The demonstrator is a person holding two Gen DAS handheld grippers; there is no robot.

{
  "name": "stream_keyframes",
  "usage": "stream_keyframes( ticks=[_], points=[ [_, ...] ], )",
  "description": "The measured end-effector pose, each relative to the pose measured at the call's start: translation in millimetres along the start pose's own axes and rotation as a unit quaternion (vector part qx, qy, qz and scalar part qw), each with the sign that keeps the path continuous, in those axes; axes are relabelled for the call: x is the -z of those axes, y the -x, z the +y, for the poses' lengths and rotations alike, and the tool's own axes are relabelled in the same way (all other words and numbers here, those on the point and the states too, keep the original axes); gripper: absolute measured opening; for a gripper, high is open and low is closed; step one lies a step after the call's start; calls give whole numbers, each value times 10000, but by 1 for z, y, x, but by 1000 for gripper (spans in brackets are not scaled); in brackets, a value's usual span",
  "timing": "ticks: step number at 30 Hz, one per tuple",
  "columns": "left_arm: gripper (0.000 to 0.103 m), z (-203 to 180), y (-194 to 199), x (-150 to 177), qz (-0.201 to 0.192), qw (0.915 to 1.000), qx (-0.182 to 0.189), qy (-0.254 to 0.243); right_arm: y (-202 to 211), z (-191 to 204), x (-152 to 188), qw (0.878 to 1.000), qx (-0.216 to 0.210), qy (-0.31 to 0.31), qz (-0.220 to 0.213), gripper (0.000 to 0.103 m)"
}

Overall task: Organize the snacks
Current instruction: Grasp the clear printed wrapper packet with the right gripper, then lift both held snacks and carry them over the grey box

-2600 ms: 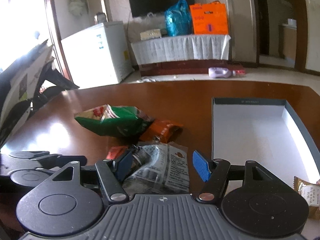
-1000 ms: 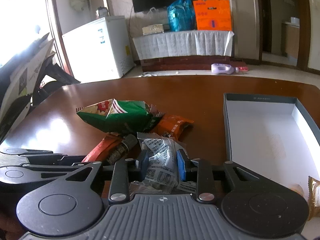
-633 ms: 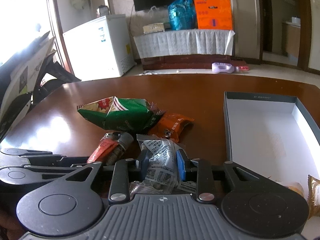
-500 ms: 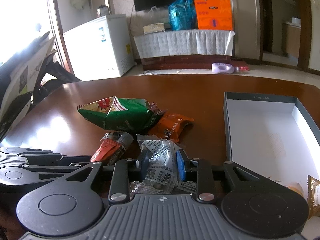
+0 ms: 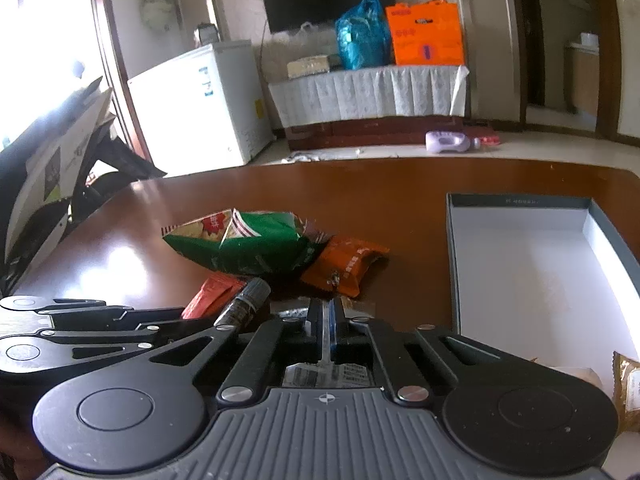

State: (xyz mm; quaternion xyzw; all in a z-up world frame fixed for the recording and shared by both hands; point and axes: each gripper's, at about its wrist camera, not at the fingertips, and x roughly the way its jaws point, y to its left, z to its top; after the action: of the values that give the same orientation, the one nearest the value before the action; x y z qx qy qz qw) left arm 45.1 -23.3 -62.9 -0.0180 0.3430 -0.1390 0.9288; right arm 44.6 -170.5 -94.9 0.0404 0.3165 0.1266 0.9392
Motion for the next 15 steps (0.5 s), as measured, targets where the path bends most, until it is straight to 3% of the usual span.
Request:
stream_keyframes(
  ticks=[3,5,6,15],
  points=[
    [17,-2,0,0,10,10000,-2,-31,0,1,0,10000,16,18,24,13],
    [17,-2,0,0,16,10000,-12,-27,-1,1,1,10000,-9,15,82,51],
    [17,-1,0,0,18,10000,-12,-16,-1,3,2,9999,-11,71,77,54],
    [17,-1,0,-1,9,10000,45,-14,-16,7,8,9987,170,248,423,56]
  ],
)
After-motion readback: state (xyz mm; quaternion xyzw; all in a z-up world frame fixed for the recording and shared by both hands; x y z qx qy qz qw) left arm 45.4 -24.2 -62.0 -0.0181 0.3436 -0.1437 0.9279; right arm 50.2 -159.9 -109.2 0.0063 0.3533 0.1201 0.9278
